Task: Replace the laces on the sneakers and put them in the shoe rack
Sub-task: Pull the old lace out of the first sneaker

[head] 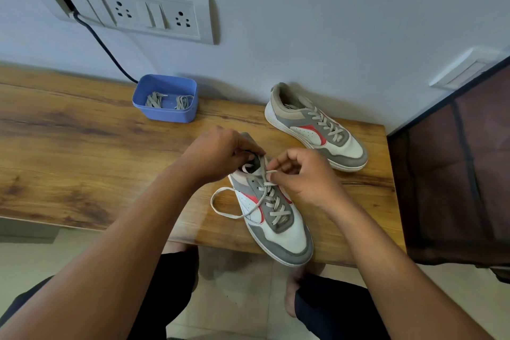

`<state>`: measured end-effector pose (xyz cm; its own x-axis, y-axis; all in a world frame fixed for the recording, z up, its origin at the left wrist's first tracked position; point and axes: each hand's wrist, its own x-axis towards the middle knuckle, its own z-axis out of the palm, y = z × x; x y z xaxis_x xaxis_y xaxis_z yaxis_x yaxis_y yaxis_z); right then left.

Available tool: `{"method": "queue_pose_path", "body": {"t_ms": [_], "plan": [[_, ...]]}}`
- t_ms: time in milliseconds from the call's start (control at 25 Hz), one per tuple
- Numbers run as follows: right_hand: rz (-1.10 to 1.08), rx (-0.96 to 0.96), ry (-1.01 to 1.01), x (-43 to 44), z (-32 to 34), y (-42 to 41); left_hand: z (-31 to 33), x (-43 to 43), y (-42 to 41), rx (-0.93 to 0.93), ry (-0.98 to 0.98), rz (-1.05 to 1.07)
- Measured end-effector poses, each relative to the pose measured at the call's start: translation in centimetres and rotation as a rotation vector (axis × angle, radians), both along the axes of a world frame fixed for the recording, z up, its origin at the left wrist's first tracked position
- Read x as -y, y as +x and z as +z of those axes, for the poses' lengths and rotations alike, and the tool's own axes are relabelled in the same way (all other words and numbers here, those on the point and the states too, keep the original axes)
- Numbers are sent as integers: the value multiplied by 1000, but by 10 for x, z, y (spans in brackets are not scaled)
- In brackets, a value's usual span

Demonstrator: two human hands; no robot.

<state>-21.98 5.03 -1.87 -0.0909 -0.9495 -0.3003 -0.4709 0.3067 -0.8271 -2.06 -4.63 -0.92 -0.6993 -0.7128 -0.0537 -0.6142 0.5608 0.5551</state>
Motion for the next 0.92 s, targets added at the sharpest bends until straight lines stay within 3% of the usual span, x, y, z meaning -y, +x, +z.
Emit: {"method": "queue_pose_path", "body": {"t_ms": [160,600,760,920], "plan": [[-109,-62,-37,5,-1,-14,-1,-1,1,-2,5,17],[-19,-51,-22,0,3,-8,-3,1,2,17,32,38],[-57,-140,-89,2,3,-13,-2,1,1,12,30,44],[-12,-61,-66,-1,5,-8,0,2,0,9,24,44]]}}
